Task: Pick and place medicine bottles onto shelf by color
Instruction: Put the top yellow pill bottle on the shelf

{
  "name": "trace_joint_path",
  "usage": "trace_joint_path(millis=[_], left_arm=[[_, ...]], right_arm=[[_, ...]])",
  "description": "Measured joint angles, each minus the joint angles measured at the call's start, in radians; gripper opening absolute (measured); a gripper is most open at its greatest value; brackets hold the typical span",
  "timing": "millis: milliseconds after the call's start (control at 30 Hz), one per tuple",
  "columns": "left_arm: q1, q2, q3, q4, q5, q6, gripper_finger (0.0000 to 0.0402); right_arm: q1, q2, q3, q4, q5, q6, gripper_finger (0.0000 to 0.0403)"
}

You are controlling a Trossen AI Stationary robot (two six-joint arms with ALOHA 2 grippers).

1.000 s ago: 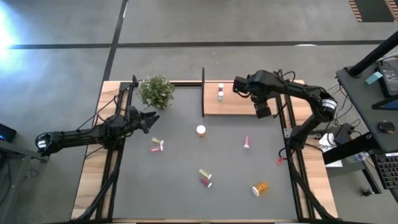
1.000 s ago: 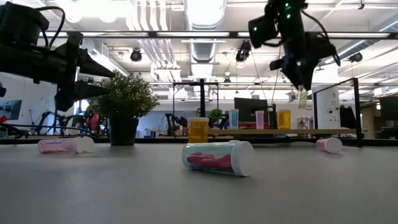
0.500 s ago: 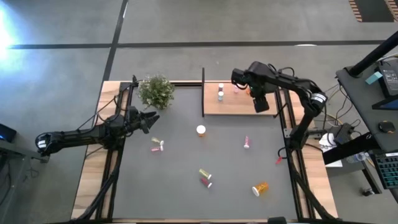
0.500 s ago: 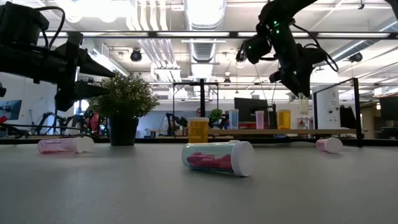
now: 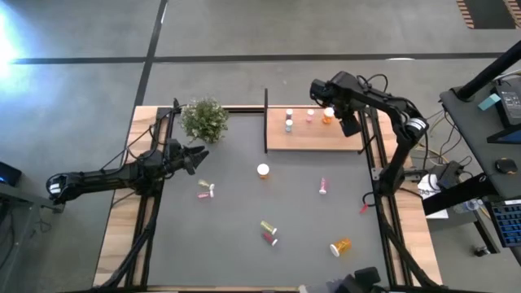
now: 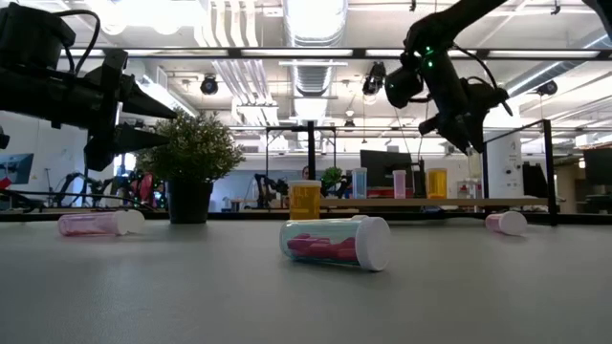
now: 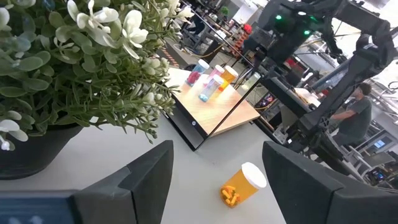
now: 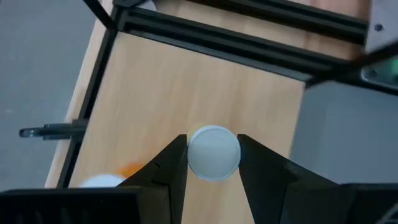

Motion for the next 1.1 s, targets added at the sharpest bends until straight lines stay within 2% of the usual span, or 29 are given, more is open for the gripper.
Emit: trace_joint_path(millis=[200, 567, 1100], left_arm=[[0.000, 0.000, 0.000, 0.000, 0.000, 0.000, 0.0231], [0.000, 0.000, 0.000, 0.000, 0.000, 0.000, 0.0231], [0.000, 0.000, 0.000, 0.000, 0.000, 0.000, 0.0231]], right_arm=[[-0.055, 0.051, 0.000, 0.077, -0.001, -0.115, 0.0118], [-0.130, 0.077, 0.000, 0.162, 0.001, -0.218, 0.0118], [-0.144, 0.108, 0.001, 0.176, 0.005, -0.258, 0.0118]])
